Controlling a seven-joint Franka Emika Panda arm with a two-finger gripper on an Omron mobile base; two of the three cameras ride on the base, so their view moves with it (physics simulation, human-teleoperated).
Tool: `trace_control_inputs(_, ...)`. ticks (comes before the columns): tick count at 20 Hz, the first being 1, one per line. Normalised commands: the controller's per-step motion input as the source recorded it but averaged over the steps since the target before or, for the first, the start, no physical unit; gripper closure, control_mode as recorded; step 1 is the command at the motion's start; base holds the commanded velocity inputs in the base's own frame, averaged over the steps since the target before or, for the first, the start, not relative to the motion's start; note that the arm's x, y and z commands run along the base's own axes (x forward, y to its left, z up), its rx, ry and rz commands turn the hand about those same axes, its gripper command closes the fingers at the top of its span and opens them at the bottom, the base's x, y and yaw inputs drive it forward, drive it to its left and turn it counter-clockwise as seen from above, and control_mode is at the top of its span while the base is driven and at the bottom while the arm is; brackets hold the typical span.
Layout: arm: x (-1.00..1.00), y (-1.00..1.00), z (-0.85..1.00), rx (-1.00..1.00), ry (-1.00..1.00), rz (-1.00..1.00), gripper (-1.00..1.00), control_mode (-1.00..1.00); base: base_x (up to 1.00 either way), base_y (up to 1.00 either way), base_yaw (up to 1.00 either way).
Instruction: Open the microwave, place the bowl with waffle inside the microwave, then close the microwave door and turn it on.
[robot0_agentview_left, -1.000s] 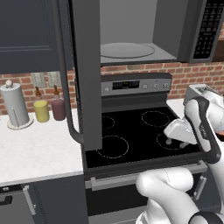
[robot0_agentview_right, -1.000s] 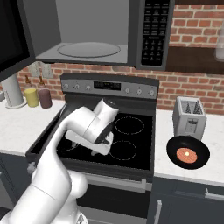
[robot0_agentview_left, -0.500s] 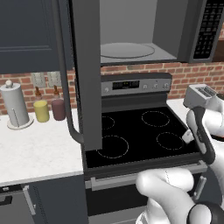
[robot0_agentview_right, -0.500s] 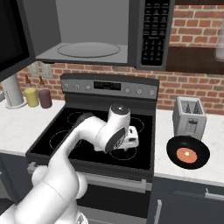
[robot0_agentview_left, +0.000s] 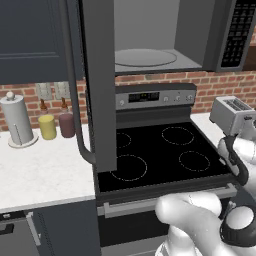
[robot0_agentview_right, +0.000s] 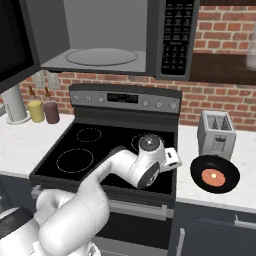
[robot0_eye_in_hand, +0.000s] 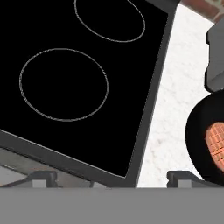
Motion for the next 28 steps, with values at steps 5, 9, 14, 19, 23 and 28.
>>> trace_control_inputs(5,0.69,-0.66,0.44,-0.09,0.21,-0.1,-1.0,-1.0,0.0,0.0,0.0)
trace_control_inputs(9,0.12,-0.82,0.06,-0.01,0.14,-0.05,-1.0,-1.0,0.0,0.0,0.0)
trace_control_inputs(14,0.0,-0.77,-0.03,0.0,0.06,-0.06,-1.0,-1.0,0.0,0.0,0.0)
trace_control_inputs(19,0.03,-0.38,-0.1,0.0,0.06,-0.04,-1.0,-1.0,0.0,0.0,0.0)
trace_control_inputs(23,0.01,-0.02,-0.23,0.0,0.06,0.0,-1.0,-1.0,0.0,0.0,0.0)
trace_control_inputs(28,0.0,0.0,-0.26,0.0,0.01,0.0,-1.0,-1.0,0.0,0.0,0.0)
